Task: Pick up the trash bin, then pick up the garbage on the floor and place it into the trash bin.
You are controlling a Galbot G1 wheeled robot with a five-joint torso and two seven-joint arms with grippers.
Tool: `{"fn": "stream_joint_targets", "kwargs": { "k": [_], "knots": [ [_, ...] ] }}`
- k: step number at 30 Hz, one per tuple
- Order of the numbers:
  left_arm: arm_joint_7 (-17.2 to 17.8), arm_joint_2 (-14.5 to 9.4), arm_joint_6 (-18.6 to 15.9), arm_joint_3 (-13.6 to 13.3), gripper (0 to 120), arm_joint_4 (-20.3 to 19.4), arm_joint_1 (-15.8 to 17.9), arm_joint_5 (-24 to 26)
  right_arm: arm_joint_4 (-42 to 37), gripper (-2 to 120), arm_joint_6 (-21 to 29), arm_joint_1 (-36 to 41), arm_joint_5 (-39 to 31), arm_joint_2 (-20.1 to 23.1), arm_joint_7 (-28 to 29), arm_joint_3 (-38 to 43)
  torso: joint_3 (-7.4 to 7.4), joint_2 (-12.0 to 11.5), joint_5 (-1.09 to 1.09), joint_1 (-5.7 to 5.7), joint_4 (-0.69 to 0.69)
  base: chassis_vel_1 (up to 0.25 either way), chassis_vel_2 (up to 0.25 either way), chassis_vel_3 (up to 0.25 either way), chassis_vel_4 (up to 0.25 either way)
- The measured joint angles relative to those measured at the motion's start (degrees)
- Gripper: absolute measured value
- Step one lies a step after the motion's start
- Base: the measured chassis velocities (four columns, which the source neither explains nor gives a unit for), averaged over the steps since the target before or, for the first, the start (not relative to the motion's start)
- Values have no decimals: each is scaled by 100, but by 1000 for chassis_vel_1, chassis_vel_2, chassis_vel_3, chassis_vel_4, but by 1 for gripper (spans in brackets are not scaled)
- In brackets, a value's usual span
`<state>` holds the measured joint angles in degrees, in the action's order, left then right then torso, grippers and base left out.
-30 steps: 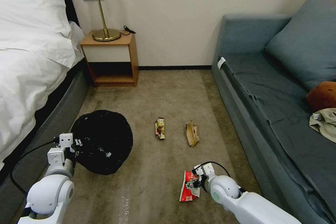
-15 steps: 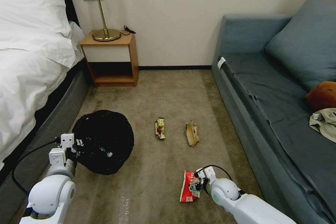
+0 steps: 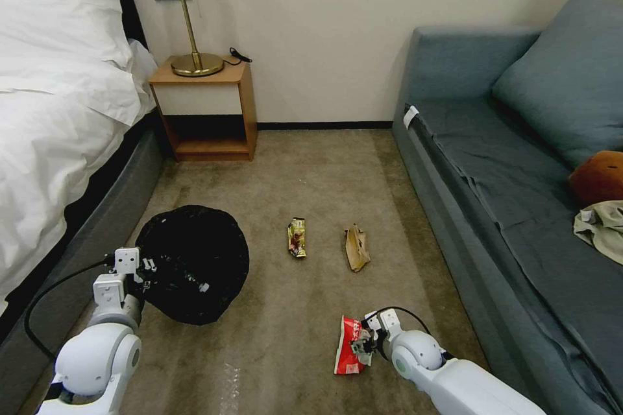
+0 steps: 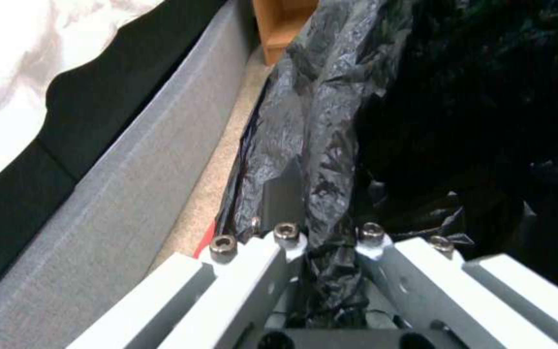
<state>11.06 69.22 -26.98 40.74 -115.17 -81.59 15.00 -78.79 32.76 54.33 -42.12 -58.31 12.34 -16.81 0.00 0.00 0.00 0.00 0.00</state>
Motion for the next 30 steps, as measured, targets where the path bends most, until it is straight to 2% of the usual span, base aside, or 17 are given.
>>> {"fn": "stream_joint_targets", "kwargs": {
  "k": [3, 7, 9, 11, 13, 16, 19, 25, 30],
  "knots": [
    [0, 18, 0, -3, 1, -7, -11, 0, -8, 56, -43, 24, 49, 23, -45, 38, 0, 0, 0, 0, 0, 0, 0, 0, 0],
    [0, 21, 2, -3, 1, -28, -31, 0, -6, 47, -76, 53, 132, 24, -102, 73, 0, 0, 0, 0, 0, 0, 0, 0, 0],
    [5, 23, 23, -2, 1, -24, -37, 0, 0, 35, -87, 90, 201, 3, -113, 106, 0, 0, 0, 0, 0, 0, 0, 0, 0],
    [8, 23, 34, 2, 1, -17, -40, 1, 0, 31, -88, 104, 225, -6, -113, 124, 0, 0, 0, 0, 0, 0, 0, 0, 0],
    [10, 21, 56, 11, 1, -8, -53, 2, -20, 20, -88, 140, 255, -18, -111, 187, 0, 0, 0, 0, 0, 0, 0, 0, 0],
    [10, 21, 68, 14, 1, -3, -55, 2, -51, 14, -87, 149, 257, -5, -108, 215, 0, 0, 0, 0, 0, 0, 0, 0, 0],
    [16, 28, 96, 14, 1, 26, -54, 3, -168, 0, -79, 129, 221, 125, -106, 251, 0, 0, 0, 0, 0, 0, 0, 0, 0],
    [17, 23, 120, -6, 1, 79, -43, 3, -355, 0, -70, -67, 115, 332, -77, 241, 0, 0, 0, 0, -1, 0, 0, 0, 0],
    [19, -12, 91, -45, 1, 101, 6, 8, -730, 0, -6, -693, 47, 689, -8, 12, 0, 0, 0, 0, 0, 0, 0, 0, 0]
  ]
}}
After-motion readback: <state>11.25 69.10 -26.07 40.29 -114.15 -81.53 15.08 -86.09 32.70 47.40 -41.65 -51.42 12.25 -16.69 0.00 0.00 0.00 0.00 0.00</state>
